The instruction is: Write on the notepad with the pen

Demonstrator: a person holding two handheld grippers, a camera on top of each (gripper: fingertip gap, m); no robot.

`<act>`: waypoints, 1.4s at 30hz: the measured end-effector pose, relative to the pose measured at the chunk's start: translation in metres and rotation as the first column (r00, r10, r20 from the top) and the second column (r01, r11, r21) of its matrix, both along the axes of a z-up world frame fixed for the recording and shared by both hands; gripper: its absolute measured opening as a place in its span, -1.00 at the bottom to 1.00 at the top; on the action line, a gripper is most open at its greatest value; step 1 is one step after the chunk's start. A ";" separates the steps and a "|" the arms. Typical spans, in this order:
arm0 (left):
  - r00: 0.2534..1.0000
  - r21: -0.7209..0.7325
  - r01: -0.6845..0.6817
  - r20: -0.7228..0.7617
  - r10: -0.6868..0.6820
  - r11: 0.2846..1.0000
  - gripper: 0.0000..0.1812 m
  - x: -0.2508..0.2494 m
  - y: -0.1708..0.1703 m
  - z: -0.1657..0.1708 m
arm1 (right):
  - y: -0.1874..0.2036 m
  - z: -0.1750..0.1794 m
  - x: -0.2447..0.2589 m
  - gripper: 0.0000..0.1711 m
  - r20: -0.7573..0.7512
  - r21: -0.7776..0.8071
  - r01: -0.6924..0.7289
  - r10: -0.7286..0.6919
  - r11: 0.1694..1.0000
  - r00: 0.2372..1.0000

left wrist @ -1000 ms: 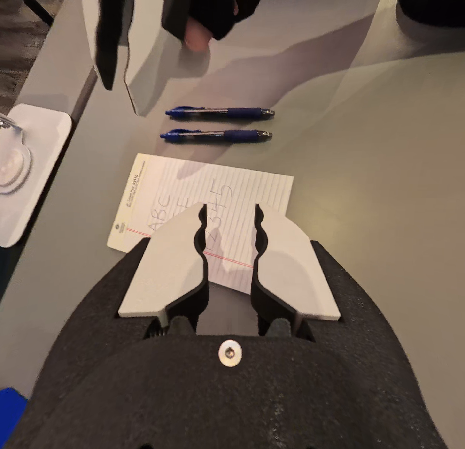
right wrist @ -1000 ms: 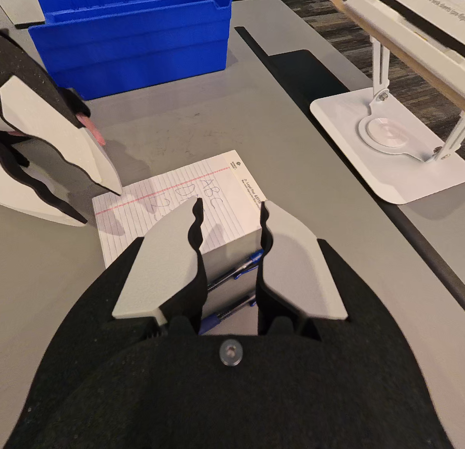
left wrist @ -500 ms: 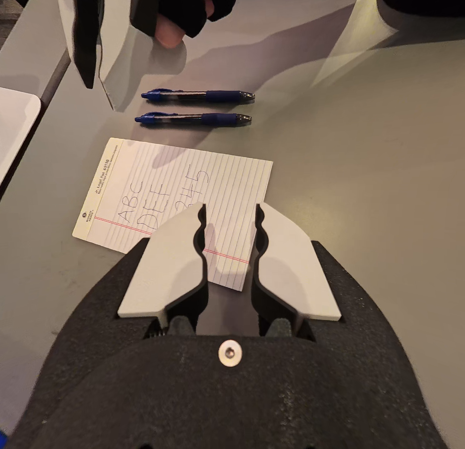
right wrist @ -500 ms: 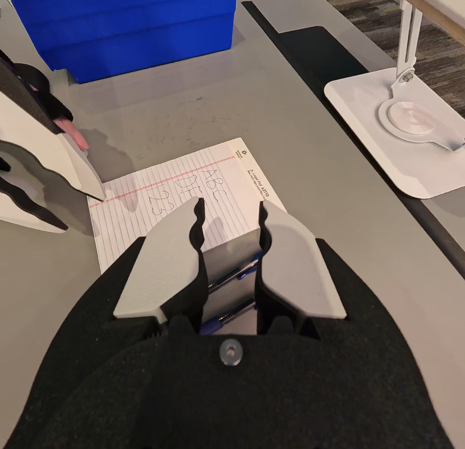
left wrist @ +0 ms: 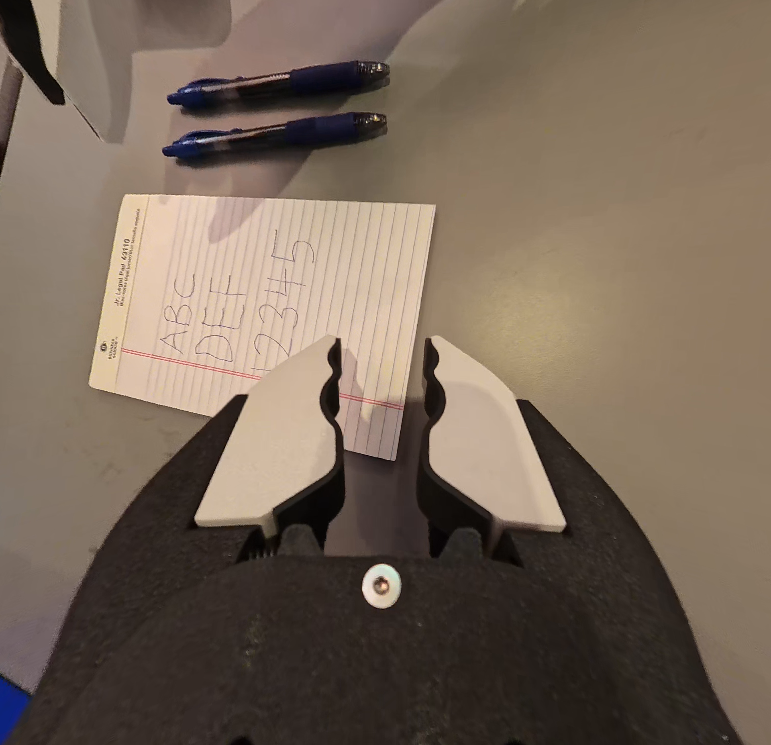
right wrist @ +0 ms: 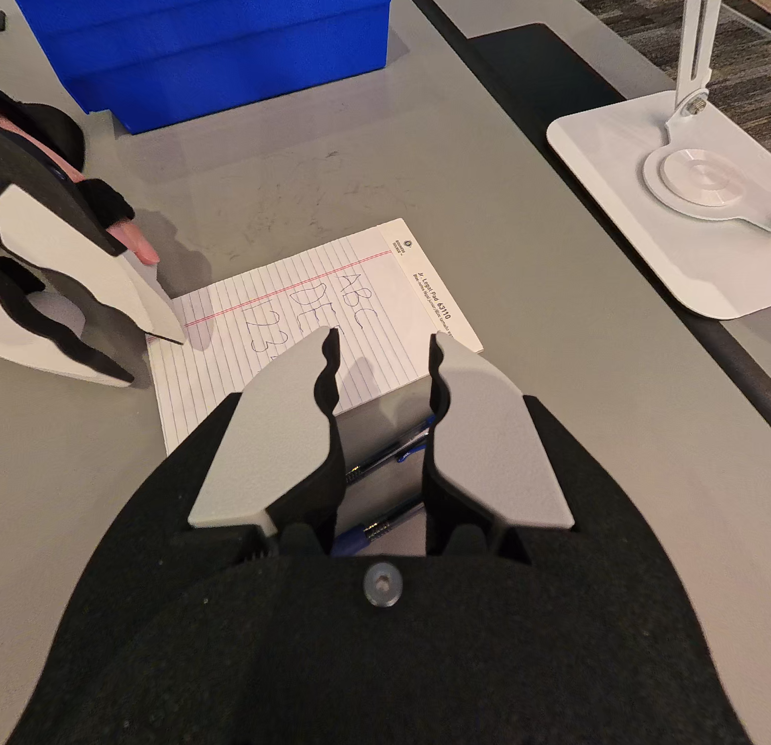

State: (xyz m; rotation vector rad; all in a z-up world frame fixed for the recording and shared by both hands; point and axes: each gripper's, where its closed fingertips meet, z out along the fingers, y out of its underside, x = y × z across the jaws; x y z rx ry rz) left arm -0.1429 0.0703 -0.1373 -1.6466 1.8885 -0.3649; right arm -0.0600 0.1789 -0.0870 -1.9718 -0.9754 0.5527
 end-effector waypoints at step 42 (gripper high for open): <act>0.998 -0.192 -0.049 0.038 0.057 0.980 -0.67 -0.012 0.009 -0.006 | -0.003 -0.010 -0.003 -0.54 0.026 -0.043 -0.020 0.021 0.999 0.999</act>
